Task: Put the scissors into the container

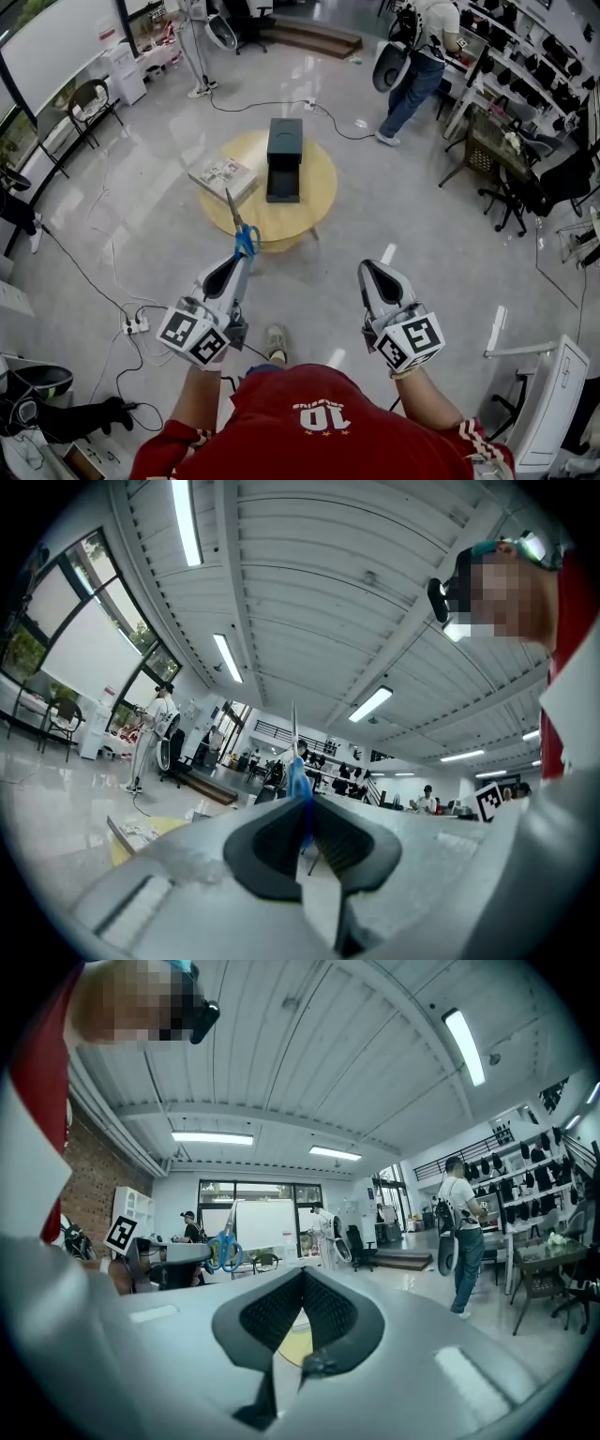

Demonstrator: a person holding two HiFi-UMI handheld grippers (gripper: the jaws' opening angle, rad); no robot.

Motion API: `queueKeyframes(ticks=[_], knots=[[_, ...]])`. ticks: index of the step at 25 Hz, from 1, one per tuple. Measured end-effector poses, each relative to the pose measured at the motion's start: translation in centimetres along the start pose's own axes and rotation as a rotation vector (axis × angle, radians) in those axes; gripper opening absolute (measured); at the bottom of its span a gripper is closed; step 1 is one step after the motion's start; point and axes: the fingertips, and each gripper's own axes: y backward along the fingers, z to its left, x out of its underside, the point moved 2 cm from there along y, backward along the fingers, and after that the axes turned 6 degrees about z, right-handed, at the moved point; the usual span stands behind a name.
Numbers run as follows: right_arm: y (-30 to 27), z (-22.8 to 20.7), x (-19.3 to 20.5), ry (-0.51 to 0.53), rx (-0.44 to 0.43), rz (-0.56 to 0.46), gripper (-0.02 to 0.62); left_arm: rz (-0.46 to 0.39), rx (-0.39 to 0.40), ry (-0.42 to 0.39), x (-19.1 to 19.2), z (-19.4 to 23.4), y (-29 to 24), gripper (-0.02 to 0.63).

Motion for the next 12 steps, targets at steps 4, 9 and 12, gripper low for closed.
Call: queueKeyframes(ticks=[4,9,12], knots=[[-4.3,0.0,-0.9,0.0,0.0,0.012,-0.011,0.007,0.008,0.016,-1.2,3.8,-1.5,0.021],[-8.6,-1.0,-1.6,0.004,0.012,0.028,-0.011,0.015,0.027,0.047,-2.0,7.5,-4.1,0.021],[-10.8,-1.6,-2.1,0.012,0.021,0.034,-0.011,0.028,0.037,0.069,-2.1,9.4,-5.6,0.021]])
